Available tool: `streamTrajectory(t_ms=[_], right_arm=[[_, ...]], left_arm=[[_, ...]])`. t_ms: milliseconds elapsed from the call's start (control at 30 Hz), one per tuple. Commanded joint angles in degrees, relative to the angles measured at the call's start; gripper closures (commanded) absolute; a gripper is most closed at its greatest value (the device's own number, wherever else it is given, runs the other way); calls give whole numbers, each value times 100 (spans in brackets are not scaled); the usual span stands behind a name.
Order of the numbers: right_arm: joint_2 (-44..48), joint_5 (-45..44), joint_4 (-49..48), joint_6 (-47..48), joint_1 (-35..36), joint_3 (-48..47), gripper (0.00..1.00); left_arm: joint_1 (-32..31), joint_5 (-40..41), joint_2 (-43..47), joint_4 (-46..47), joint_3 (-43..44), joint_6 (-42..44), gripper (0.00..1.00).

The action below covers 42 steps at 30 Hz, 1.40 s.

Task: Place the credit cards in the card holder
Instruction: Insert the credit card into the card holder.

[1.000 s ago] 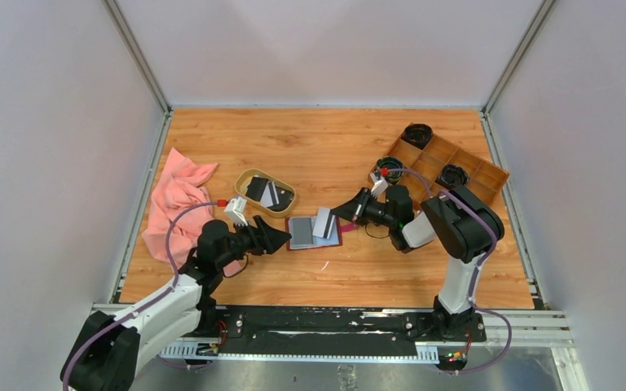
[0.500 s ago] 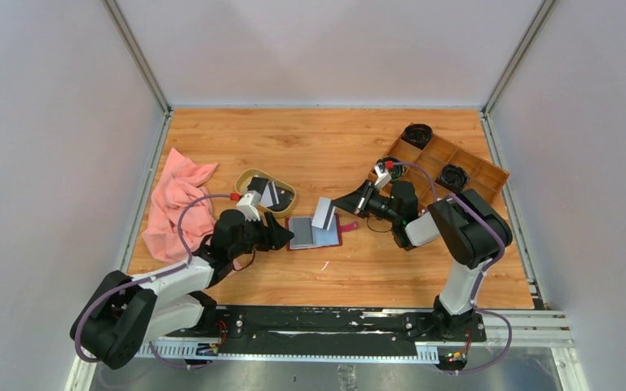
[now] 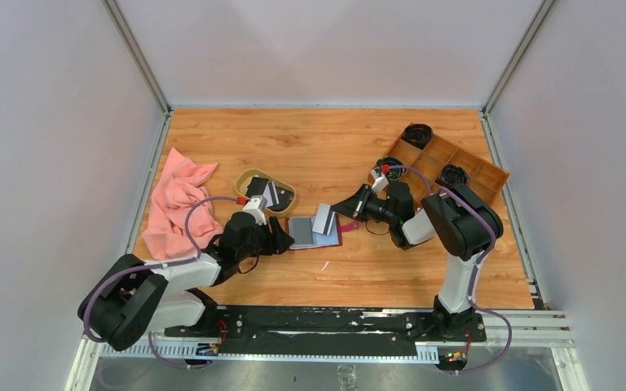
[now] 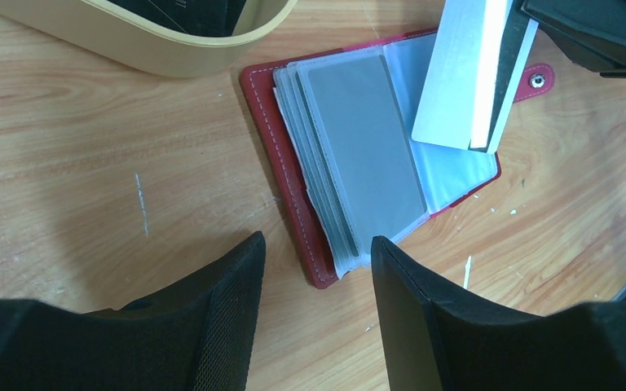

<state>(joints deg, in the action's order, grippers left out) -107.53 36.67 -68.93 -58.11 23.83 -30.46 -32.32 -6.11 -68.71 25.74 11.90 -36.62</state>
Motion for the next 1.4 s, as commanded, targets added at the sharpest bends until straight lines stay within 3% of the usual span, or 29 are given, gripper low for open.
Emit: streamTrajectory(t_ms=[0,367,633,1367], right_arm=[[-149,91,94,182,56,-118,100],[-156,140,9,95,121,-114,100],[370,49,183,329,11,5,100],[-223,236,241,221,57,-155,100]], left_arm=[[-110,250,-138,45,110,14,45],[-192,286,-385,45,127,-19,49],[-196,432,-447,45,76,-77,51],[-200,323,-467,45,77,-117,52]])
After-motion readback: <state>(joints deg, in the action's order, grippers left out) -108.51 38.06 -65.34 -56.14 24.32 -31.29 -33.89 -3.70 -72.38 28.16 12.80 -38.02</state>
